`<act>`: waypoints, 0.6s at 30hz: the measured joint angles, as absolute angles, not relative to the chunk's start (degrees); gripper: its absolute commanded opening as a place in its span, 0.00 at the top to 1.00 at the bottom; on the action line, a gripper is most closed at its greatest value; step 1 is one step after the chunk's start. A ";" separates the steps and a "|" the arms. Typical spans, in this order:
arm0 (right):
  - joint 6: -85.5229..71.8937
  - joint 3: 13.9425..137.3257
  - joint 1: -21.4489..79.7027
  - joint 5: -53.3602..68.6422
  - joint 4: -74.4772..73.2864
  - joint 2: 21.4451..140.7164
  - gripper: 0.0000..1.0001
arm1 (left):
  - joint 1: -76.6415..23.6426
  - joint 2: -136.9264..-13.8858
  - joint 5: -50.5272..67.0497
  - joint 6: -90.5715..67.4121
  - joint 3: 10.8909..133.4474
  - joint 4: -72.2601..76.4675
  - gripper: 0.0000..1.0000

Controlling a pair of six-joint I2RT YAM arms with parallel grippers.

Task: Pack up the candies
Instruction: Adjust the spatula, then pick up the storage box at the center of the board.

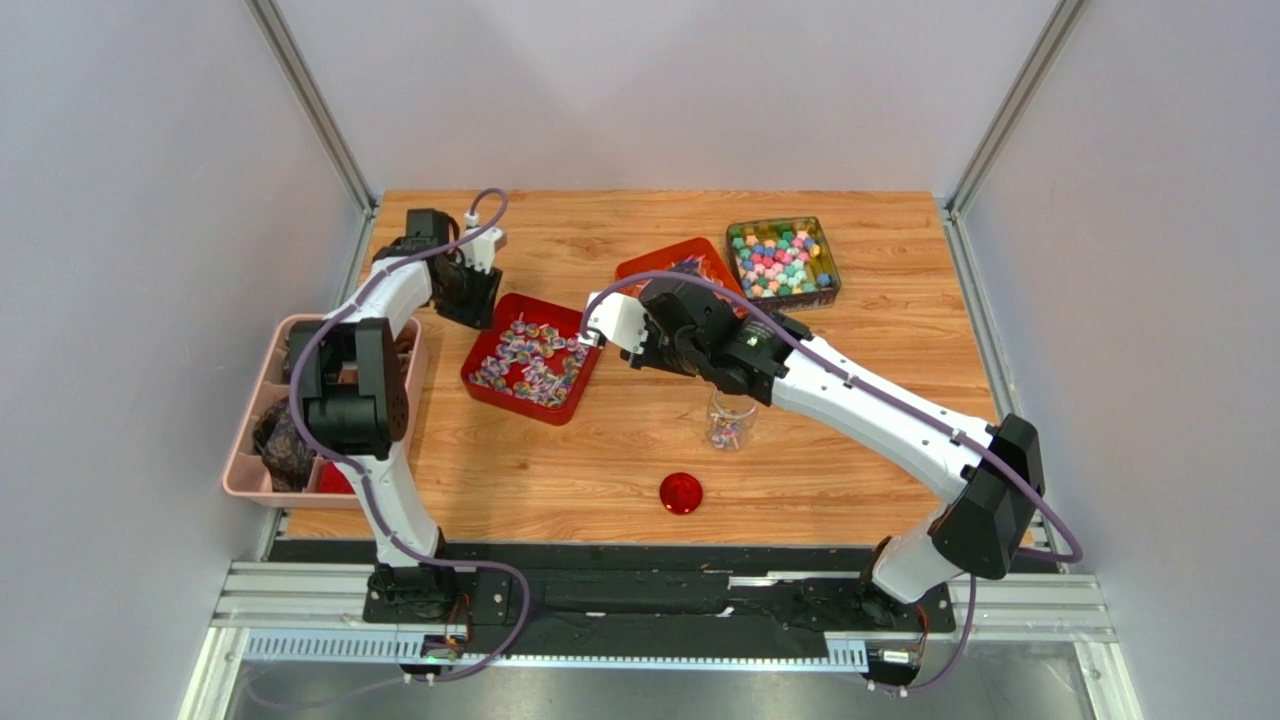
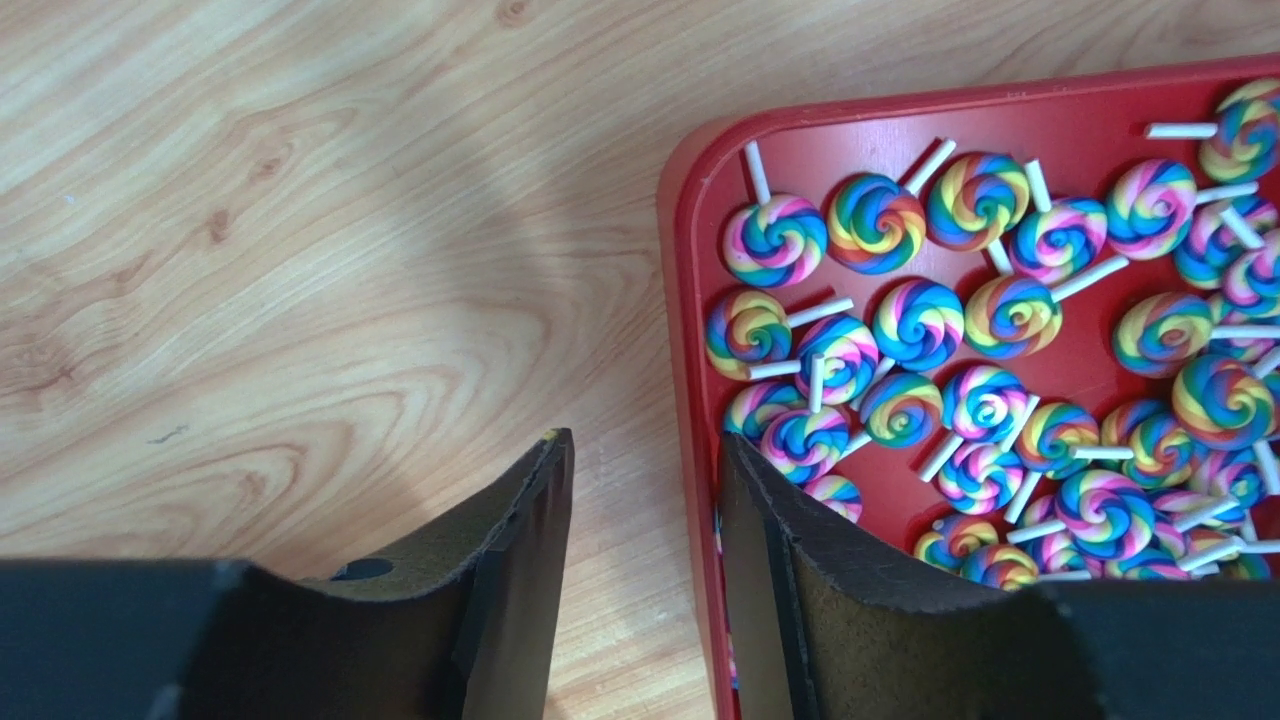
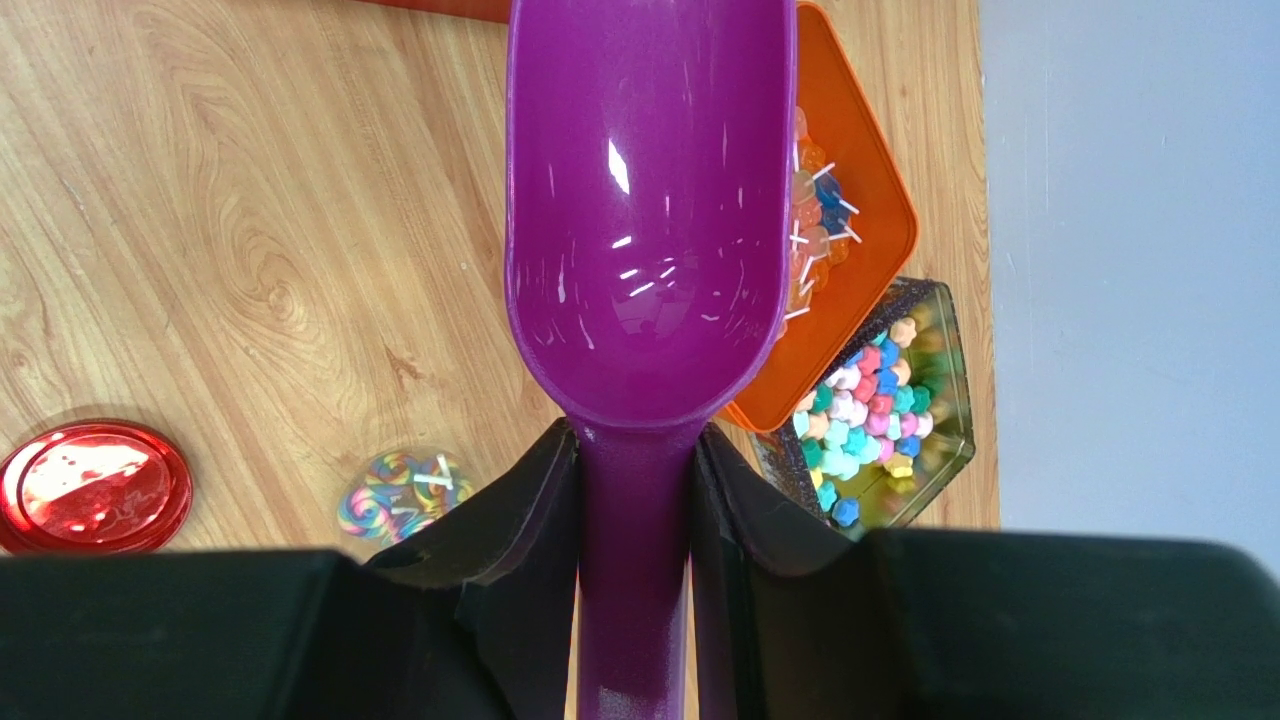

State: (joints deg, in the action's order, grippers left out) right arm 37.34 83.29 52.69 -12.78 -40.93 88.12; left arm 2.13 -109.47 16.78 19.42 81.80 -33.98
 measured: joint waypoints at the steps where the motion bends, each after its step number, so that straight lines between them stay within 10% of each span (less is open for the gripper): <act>1: 37.34 83.29 52.69 -12.86 -40.93 88.16 1.00 | 1.76 -109.51 16.25 19.68 81.58 -33.93 0.59; 18: 38.24 83.29 52.95 -13.43 -41.34 89.25 1.00 | -1.80 -114.10 7.88 21.23 80.42 -33.34 0.67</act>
State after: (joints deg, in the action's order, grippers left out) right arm 38.24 83.29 52.95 -13.43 -41.34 89.25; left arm -1.80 -114.10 7.88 21.23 80.42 -33.34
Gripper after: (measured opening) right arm 0.311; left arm 0.334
